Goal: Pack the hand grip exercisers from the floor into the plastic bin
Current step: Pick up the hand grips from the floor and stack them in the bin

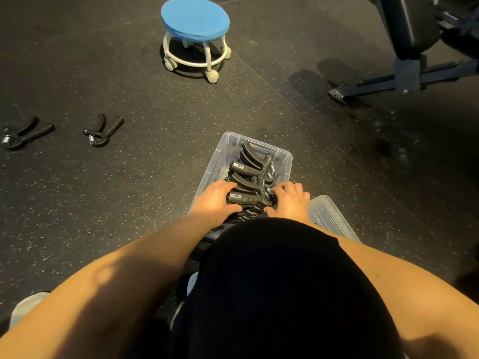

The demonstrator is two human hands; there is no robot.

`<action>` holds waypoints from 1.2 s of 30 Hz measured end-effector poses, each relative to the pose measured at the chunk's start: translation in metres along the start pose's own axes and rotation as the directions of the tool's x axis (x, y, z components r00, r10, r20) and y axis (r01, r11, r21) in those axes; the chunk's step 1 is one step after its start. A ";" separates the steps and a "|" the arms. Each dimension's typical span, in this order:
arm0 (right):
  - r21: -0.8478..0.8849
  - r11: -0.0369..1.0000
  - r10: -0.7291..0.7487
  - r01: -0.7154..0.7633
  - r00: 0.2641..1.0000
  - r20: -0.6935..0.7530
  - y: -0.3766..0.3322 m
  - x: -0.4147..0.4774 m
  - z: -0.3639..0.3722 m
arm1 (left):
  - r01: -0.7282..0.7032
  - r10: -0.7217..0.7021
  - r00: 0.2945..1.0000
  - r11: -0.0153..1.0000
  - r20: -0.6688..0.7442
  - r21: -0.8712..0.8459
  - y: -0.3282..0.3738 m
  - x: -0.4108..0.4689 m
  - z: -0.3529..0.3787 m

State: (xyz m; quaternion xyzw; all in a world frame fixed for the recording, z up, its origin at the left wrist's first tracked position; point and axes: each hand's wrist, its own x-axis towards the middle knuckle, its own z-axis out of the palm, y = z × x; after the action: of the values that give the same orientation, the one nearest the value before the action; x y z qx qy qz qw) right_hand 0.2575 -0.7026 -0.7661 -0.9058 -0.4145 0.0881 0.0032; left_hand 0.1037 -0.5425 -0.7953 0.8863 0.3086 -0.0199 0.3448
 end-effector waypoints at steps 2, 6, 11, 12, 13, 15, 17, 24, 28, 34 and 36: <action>0.014 1.000 0.010 -0.010 1.000 0.018 -0.002 -0.001 -0.003 | 0.013 -0.014 1.000 0.999 -0.024 -0.030 -0.002 -0.002 0.000; -0.002 1.000 -0.016 0.016 0.999 0.044 -0.007 -0.003 -0.010 | 0.021 -0.022 0.999 1.000 -0.027 -0.023 0.001 -0.006 -0.002; 0.006 0.998 -0.069 0.069 0.997 0.030 -0.024 0.010 -0.028 | 0.033 -0.038 0.998 0.996 -0.054 -0.088 0.002 -0.014 -0.024; 0.009 0.996 -0.089 0.089 0.996 0.030 -0.030 0.014 -0.033 | 0.040 -0.051 0.994 0.994 -0.100 -0.103 0.000 -0.018 -0.033; 0.015 0.994 -0.111 0.110 0.993 0.029 -0.038 0.018 -0.037 | 0.057 -0.073 0.987 0.992 -0.143 -0.111 -0.003 -0.023 -0.043; 0.029 0.987 -0.156 0.155 0.987 0.032 -0.059 0.026 -0.047 | 0.085 -0.108 0.973 0.990 -0.205 -0.116 -0.017 -0.029 -0.062; 0.032 0.976 -0.219 0.217 0.975 0.046 -0.086 0.035 -0.054 | 0.132 -0.157 0.959 0.984 -0.236 -0.119 -0.035 -0.036 -0.085; 0.026 0.882 -0.465 0.470 0.861 0.205 -0.212 0.082 -0.061 | 0.354 -0.409 0.864 0.908 -0.293 -0.224 -0.128 -0.065 -0.148; 0.027 0.819 -0.553 0.573 0.776 0.302 -0.295 0.124 -0.044 | 0.459 -0.540 0.785 0.837 -0.304 -0.299 -0.196 -0.067 -0.168; 0.068 0.805 -0.576 0.589 0.750 0.323 -0.413 0.212 0.018 | 0.557 -0.681 0.680 0.721 -0.272 -0.413 -0.302 -0.021 -0.181; 0.059 0.809 -0.568 0.584 0.754 0.329 -0.445 0.244 0.049 | 0.577 -0.711 0.652 0.691 -0.264 -0.435 -0.338 0.004 -0.186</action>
State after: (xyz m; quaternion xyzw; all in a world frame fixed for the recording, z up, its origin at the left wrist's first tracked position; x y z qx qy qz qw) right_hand 0.0724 -0.2301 -0.8174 -0.7057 -0.6695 0.2237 -0.0612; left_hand -0.1156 -0.2314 -0.8570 0.6319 0.6708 0.0941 0.3765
